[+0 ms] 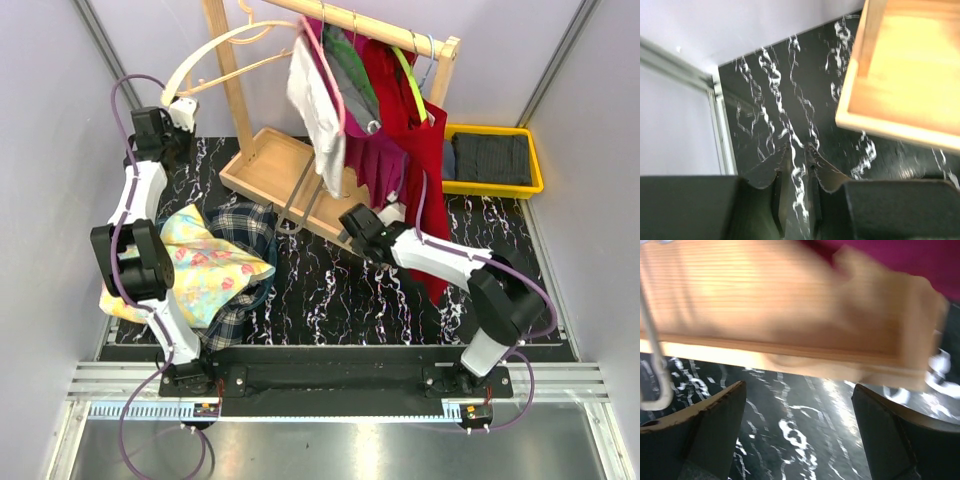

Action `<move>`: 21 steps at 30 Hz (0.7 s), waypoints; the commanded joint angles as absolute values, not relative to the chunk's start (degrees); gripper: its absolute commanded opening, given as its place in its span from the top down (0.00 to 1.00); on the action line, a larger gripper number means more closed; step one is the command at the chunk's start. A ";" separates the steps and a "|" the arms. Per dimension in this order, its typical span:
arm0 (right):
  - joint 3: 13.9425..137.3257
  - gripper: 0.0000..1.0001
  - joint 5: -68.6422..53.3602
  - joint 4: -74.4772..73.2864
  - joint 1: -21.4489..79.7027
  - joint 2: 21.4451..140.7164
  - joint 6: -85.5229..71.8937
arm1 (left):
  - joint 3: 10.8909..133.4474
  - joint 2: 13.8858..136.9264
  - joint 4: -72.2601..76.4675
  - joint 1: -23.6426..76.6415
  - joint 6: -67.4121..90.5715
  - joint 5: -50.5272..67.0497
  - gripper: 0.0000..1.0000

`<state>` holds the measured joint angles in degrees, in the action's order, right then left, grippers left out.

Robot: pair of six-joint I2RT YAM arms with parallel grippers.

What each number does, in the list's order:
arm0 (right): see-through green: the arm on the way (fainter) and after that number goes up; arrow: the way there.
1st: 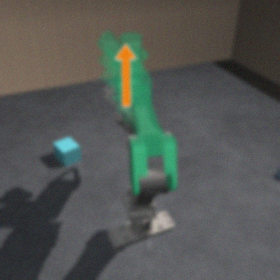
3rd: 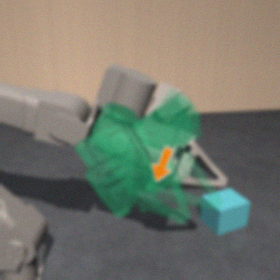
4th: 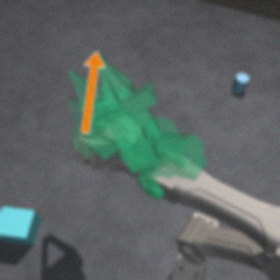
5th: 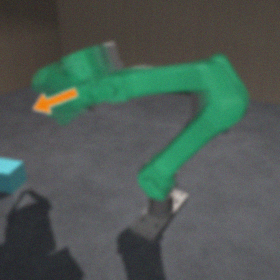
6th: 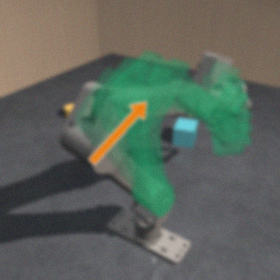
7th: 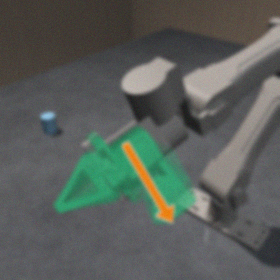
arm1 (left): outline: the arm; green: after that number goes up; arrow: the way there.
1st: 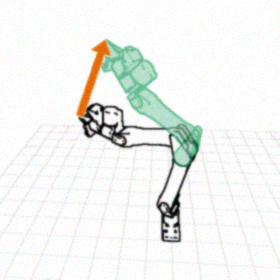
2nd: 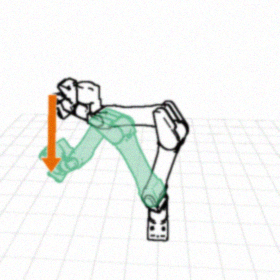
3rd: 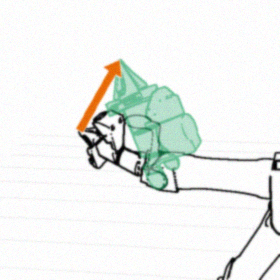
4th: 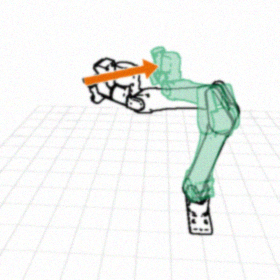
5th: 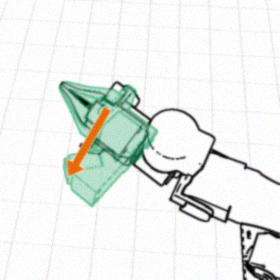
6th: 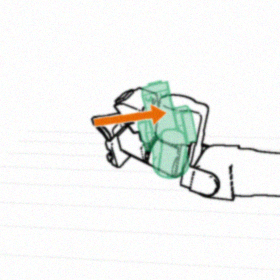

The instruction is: Remove the skirt from the hanger

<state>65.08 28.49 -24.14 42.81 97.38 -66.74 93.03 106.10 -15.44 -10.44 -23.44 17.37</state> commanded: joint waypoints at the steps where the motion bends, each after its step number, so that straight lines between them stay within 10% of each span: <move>1: 61.96 0.06 29.62 -25.23 41.93 94.30 -77.34 | 100.36 110.73 -16.61 -8.44 -21.98 17.58 0.78; 9: 63.82 0.04 25.40 -24.08 38.50 100.20 -77.94 | 109.51 118.39 -24.70 -6.86 -19.95 20.13 0.73; 21: 45.62 0.08 26.98 -23.73 22.08 78.60 -86.49 | 105.91 117.69 -22.50 -4.75 -21.71 20.82 0.73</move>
